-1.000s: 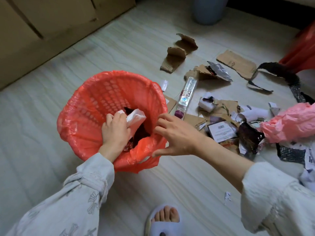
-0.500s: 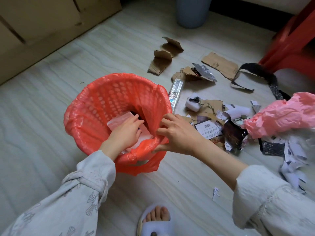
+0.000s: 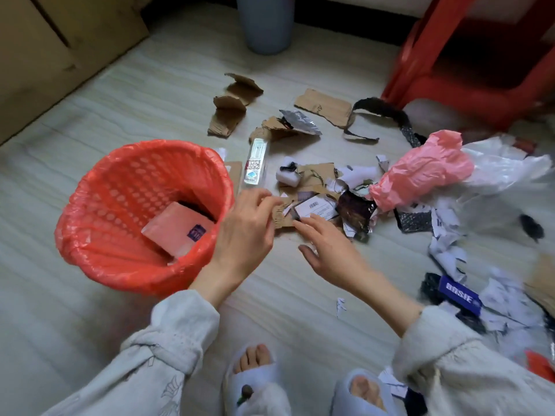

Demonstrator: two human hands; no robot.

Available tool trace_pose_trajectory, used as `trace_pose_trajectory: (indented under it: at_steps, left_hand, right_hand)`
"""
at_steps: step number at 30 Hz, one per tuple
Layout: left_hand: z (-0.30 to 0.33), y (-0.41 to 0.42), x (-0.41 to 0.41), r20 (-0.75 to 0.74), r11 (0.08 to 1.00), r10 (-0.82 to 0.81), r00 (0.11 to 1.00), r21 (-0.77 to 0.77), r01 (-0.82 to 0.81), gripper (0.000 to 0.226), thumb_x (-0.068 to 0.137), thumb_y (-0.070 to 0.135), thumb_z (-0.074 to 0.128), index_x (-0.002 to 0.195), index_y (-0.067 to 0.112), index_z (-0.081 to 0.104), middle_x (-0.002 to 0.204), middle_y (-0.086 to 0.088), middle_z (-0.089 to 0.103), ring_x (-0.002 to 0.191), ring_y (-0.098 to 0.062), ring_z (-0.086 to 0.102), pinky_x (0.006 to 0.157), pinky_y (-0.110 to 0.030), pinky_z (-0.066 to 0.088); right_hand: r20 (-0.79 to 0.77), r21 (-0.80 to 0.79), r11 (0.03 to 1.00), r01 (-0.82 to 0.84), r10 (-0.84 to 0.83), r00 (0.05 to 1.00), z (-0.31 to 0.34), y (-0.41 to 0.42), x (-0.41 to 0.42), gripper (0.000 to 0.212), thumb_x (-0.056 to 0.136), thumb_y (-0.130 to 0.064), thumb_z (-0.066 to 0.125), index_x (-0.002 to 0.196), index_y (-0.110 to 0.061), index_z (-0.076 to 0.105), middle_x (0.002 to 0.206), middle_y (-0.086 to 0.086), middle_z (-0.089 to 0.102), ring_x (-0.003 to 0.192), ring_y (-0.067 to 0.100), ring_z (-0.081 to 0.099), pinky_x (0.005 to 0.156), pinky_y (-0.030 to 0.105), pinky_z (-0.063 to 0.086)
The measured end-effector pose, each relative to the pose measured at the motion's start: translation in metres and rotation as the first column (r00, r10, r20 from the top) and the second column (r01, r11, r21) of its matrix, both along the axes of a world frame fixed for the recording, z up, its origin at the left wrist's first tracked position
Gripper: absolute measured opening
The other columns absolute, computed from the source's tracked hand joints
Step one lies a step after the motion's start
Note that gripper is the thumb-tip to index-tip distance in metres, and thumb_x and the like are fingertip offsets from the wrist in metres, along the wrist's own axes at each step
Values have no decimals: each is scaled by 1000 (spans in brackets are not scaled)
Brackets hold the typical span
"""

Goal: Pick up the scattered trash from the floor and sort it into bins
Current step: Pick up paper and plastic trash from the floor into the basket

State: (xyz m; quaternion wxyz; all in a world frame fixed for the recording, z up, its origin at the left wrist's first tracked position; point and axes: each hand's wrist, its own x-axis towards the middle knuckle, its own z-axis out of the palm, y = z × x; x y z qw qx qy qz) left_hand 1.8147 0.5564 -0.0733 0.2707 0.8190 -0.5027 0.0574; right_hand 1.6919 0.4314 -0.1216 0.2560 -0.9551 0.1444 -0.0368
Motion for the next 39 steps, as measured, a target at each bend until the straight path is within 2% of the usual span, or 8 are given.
trace_pose_trajectory:
  at_steps: [5, 10, 17, 22, 25, 31, 35, 39]
  left_hand:
    - [-71, -38, -65, -135, 919, -219, 966, 304, 251, 35, 72, -3, 61, 105, 9, 62, 103, -12, 60, 90, -33, 59, 60, -37, 51]
    - [-138, -58, -85, -253, 733, -226, 941, 592, 336, 53, 81, 3, 53, 132, 12, 43, 150, -15, 23, 135, -35, 27, 97, -43, 40]
    - [-183, -80, -49, -147, 677, -239, 960, 684, 273, 66, 87, 7, 46, 146, 18, 18, 157, -8, -3, 144, -29, -3, 114, -41, 16]
    - [-204, -98, -49, -178, 566, -268, 947, 766, 304, 63, 95, 17, 35, 148, 18, 2, 157, -2, -7, 144, -24, -6, 115, -44, 8]
    - [-210, -87, -54, -143, 635, -271, 952, 717, 288, 58, 91, 16, 44, 144, 12, 23, 154, -9, 18, 141, -28, 18, 107, -42, 29]
    - [-209, -59, -63, -68, 735, -275, 959, 628, 255, 40, 63, 15, 73, 102, 14, 60, 117, -9, 60, 100, -28, 60, 63, -31, 50]
    - [-203, -69, -57, -7, 769, -210, 978, 616, 170, 39, 57, 13, 80, 89, 16, 58, 89, -8, 59, 73, -28, 58, 54, -29, 43]
    - [-192, -99, -41, -61, 766, -220, 974, 607, 211, 65, 73, 14, 67, 132, 17, 41, 145, -13, 33, 127, -33, 37, 91, -39, 39]
  right_hand:
    - [-375, 24, 976, 218, -193, 906, -46, -25, -79, 42, 93, -20, 47, 135, -15, 44, 135, 7, 48, 127, 27, 40, 102, 37, 37]
    - [-540, 45, 939, 341, -264, 799, -90, -35, -110, 41, 93, -29, 50, 131, -14, 45, 129, 9, 45, 121, 28, 44, 92, 38, 42]
    - [-672, 69, 986, 153, -68, 737, -131, -26, -79, 53, 76, -22, 69, 116, -8, 38, 121, 13, 37, 110, 32, 42, 65, 37, 37]
    - [-608, 42, 997, 68, -29, 794, -144, -28, -80, 21, 89, -4, 45, 110, -4, 43, 114, 17, 42, 101, 33, 48, 63, 35, 29]
    - [-576, 43, 998, 40, -7, 817, -147, -35, -81, 19, 91, -3, 38, 108, -2, 47, 111, 18, 48, 97, 34, 53, 64, 37, 29]
    - [-139, 179, 785, 593, -577, 805, -146, -76, -56, 7, 84, -8, 61, 86, -3, 66, 92, 14, 60, 91, 27, 55, 81, 29, 41]
    - [-8, 55, 807, 588, -589, 808, -136, -114, -26, 10, 81, -13, 66, 84, -5, 71, 110, 14, 56, 108, 29, 46, 93, 24, 33]
    - [-299, -50, 939, 340, -339, 892, -143, -135, -12, 14, 82, -19, 66, 92, -16, 74, 153, 8, 25, 141, 30, 16, 115, 42, 18]
